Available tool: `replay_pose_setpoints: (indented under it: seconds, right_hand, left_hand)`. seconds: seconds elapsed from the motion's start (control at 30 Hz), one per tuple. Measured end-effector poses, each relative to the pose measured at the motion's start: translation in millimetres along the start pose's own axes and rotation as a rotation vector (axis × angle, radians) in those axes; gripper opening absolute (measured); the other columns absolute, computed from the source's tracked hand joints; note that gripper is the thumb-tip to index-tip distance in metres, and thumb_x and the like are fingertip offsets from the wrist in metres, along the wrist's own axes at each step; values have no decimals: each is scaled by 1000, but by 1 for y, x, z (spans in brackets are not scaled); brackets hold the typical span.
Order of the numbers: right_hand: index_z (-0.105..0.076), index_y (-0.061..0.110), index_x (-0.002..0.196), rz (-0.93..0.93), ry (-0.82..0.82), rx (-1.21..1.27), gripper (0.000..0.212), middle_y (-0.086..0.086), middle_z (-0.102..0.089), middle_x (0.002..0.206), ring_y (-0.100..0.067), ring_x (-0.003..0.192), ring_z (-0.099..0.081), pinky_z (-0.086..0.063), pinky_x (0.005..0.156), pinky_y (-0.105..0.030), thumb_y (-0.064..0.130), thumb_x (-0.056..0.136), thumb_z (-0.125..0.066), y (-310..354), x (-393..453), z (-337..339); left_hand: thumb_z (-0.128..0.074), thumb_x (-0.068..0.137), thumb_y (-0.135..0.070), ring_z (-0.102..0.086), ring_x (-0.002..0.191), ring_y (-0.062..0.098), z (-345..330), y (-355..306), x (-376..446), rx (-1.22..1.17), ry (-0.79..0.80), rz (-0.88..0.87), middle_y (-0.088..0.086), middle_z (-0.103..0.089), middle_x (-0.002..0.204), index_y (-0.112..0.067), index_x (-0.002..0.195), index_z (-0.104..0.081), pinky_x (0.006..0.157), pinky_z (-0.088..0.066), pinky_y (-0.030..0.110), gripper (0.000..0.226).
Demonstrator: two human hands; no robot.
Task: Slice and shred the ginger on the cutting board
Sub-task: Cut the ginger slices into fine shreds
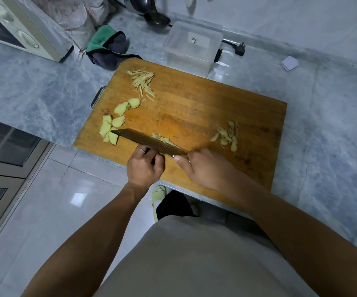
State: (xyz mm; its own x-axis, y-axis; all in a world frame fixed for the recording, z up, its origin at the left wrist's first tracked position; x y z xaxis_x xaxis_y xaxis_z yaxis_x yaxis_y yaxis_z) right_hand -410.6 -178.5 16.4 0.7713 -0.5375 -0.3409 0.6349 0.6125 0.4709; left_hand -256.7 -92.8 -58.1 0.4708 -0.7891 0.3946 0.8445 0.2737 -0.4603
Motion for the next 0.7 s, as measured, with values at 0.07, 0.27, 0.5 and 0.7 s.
replay_pose_setpoints:
  seconds: [0.07, 0.27, 0.5, 0.7]
  right_hand:
    - [-67, 11, 101, 29, -13, -12, 57, -18, -65, 92, -39, 88, -64, -35, 64, -32, 55, 106, -32, 3, 0, -5]
    - [-47, 19, 70, -14, -6, 45, 56, -6, -54, 75, -34, 75, -59, -38, 64, -32, 60, 104, -28, -1, 3, 0]
    - [-50, 16, 67, -8, 10, 37, 60, 0, -48, 64, -25, 63, -51, -38, 60, -31, 58, 105, -29, -2, -8, 9]
    - [-46, 18, 63, -27, 28, 7, 62, -1, -48, 64, -23, 61, -48, -34, 60, -30, 59, 104, -26, -2, -4, 10]
  left_hand:
    - [-53, 85, -18, -60, 68, 34, 0, 0, -1, 4, -3, 20, 14, -64, 74, -6, 68, -70, 49, -47, 30, 27]
    - [-52, 85, -15, -59, 85, 24, 1, 0, 0, -1, 0, -17, 12, -68, 95, -10, 85, -76, 58, -47, 29, 25]
    - [-52, 85, -15, -62, 85, 27, -2, 4, -1, 5, 23, -19, 12, -68, 96, -10, 85, -76, 57, -50, 31, 24]
    - [-53, 85, -15, -63, 87, 27, 0, 1, 0, -9, 8, -32, 13, -67, 99, -9, 89, -77, 60, -50, 29, 25]
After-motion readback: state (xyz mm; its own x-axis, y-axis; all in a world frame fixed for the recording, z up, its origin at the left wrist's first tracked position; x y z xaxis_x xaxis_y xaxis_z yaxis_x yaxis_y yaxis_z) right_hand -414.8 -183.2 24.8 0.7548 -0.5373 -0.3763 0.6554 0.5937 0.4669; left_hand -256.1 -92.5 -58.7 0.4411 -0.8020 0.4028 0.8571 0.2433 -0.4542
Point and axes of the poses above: each hand's wrist, its own x-axis towards the middle knuckle, its own z-axis out of the back of the hand, y = z × x, the point moved 5 cm from there along x, towards the middle knuckle
